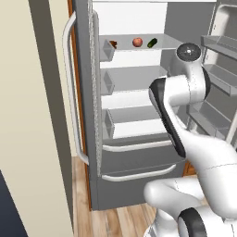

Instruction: Open the fridge, remove the peach, cucumber, and chicken drumstick, and place them on any counter.

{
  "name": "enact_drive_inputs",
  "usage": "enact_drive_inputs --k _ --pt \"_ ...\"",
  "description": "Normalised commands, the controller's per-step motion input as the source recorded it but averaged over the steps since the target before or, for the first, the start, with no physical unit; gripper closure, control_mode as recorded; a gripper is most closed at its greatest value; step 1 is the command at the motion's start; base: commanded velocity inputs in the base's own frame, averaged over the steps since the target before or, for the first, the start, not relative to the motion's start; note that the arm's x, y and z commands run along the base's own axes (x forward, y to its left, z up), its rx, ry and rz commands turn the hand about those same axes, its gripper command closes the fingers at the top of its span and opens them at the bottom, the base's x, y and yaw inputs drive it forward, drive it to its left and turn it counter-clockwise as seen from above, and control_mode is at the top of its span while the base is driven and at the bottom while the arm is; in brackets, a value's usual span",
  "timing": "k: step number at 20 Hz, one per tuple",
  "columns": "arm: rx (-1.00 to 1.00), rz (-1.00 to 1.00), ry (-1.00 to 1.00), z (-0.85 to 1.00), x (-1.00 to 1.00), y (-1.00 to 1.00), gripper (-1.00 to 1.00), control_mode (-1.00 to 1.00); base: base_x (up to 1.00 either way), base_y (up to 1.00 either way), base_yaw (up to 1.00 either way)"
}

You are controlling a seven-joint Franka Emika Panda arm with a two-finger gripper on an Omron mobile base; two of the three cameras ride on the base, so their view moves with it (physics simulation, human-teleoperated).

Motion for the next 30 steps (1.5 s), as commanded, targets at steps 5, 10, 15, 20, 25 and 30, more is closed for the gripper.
enact_drive_inputs --k 5,10,15,20,25,30 --pt "0.25 0.09 0.00 0.22 -0.32 0.00 -1.00 -1.00 0.00 0.00 0.00" --pt "0.15 0.06 -0.10 0.15 -0.49 0.12 -1.00 -1.00 0.00 0.00 0.00" --pt "0.05 0.00 -0.13 0.50 -0.71 0.23 -1.00 -1.00 0.00 0.00 0.00" --pt "0.00 0.00 -0.08 0.42 -0.66 0.14 -1.00 -1.00 0.00 0.00 0.00" --pt "0.00 0.00 0.00 0.09 -0.42 0.01 -1.00 -1.00 0.00 0.00 0.00" --pt "0.00 0.00 0.03 -0.05 -0.26 0.00 -1.00 -1.00 0.00 0.00 0.00"
